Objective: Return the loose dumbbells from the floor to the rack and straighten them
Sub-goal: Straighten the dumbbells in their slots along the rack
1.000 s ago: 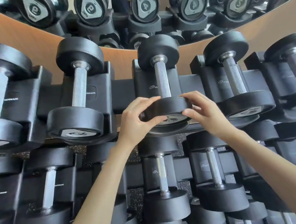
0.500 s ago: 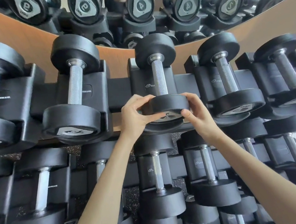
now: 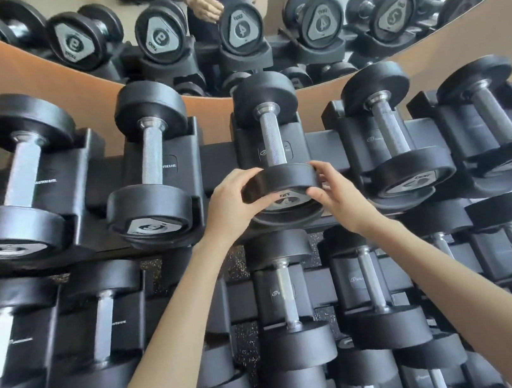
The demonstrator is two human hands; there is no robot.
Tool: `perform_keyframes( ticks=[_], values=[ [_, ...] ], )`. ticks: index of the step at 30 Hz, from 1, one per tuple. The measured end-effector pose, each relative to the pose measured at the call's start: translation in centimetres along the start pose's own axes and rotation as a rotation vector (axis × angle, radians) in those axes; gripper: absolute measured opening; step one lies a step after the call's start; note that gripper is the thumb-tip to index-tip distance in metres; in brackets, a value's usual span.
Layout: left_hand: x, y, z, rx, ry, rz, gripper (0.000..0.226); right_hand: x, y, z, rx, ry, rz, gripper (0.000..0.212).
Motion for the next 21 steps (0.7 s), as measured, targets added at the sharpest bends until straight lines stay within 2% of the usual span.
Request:
perform_keyframes(
  ticks=[2,3,5,7,11,21],
  values=[
    [-0.3,-0.3,0.7,0.032,0.182,-0.119,0.053,-1.1,-0.9,-0.1,0.044,-0.304,0.023,0.055],
    [-0.6,-0.8,1.1,0.064,0.307,-0.128,0.053,-1.7,-1.7,-0.3,0.034,-0.48,0.057,0.058],
    [-1.5,-2.0,1.6,0.131,0.551,-0.063,0.05,-2.3,-3.7,-1.2,-0.035,-0.698,0.142,0.062],
    [-2.2,-3.7,2.1,0.139,0.687,0.017,0.048,-2.4,-5.7,-2.2,-0.077,-0.799,0.211,0.065],
    [-2.0,-7.8,3.9,0.156,0.748,0.048,0.051,-1.4,-9.4,-3.6,-0.156,-0.875,0.269,0.065],
    [0.1,-18.4,6.8,0.052,0.844,0.008,0.059,3.0,-17.8,-3.8,-0.225,-0.834,0.18,0.068]
  ],
)
Point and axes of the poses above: each hand's wrist, its own y-axis towards the middle knuckle, its own x-axis out of the palm, z = x × y, the point moved 4 cm from there along y, towards the middle knuckle, and after that the axes turned 5 degrees about -z, right-handed, at the moved point
